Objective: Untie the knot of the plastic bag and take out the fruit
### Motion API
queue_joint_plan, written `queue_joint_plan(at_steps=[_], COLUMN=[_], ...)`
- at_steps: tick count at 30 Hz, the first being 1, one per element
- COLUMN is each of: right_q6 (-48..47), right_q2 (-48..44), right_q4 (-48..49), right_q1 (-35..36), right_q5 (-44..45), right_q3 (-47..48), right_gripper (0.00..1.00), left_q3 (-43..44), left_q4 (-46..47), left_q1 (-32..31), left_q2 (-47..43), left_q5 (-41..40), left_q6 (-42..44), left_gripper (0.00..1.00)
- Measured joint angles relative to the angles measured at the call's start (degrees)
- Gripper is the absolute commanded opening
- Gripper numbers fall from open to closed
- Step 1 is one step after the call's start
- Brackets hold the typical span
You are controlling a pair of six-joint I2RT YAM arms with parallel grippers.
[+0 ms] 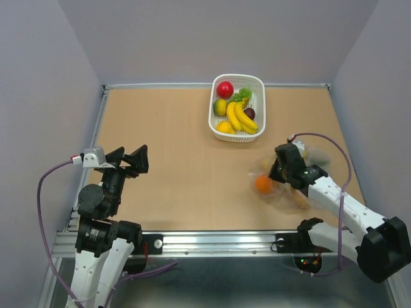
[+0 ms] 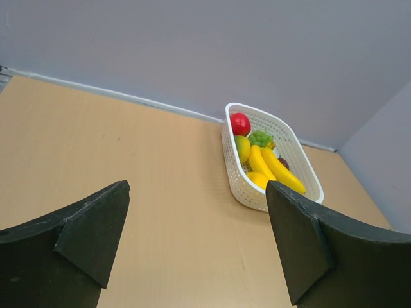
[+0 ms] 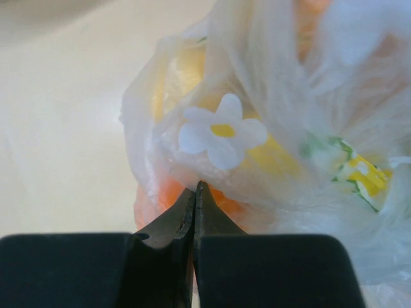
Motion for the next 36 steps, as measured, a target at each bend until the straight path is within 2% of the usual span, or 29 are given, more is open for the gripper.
queue_joint_plan(at_steps=[4,8,13,15,16,17,20,21,24,26,29,33,36], right_q6=[4.5,8.9,11.0,11.4,11.3,11.1,9.5,8.9,5.3,3.1,-1.4,-7.1,-9.2], right_q2=[3.7,12.3,26.4,31.8,34.0,35.4,39.3,39.7,38.6,36.0,29.9,16.7,11.4], right_q4=[4.0,7.5,11.4,14.0,14.7,15.0,15.8,16.2,17.0,17.0,17.5,18.2,19.2], right_q1=[15.1,26.9,35.3,38.1,39.3,40.2,42.3,42.7,43.5,43.4,43.4,42.6,40.7], right_q5=[-1.2,0.9,4.1,4.9,5.0,5.2,5.2,5.1,5.4,6.4,9.8,15.1,16.0], right_q3=[0.3,4.0,14.6,19.1,21.2,22.9,28.3,29.6,31.4,31.3,29.8,24.6,20.6], right_gripper=[0.01,0.01,0.01,0.06,0.12,0.28,0.56,0.72,0.90,0.93,0.93,0.91,0.90], left_q3=[0.0,0.0,0.0,0.0,0.0,0.0,0.0,0.0,0.0,0.0,0.0,0.0,0.0], left_q4=[0.7,0.8,0.7,0.7,0.8,0.8,0.9,1.0,1.1,1.1,1.1,1.1,1.2], left_q1=[0.4,0.8,0.8,0.8,0.9,1.0,1.1,1.1,1.1,1.1,1.1,1.2,1.2], left_q2=[1.8,5.0,7.9,8.8,9.2,9.8,10.9,11.3,12.4,13.1,13.6,13.6,14.2], left_q5=[2.6,5.7,9.1,10.4,11.0,11.7,12.9,13.5,14.8,15.5,15.9,16.7,17.9], left_q6=[0.0,0.0,0.0,0.0,0.0,0.0,0.1,0.1,0.0,0.0,0.0,0.0,-0.1], left_gripper=[0.98,0.98,0.98,0.99,0.99,0.99,0.99,0.99,0.99,0.99,0.99,0.99,0.99])
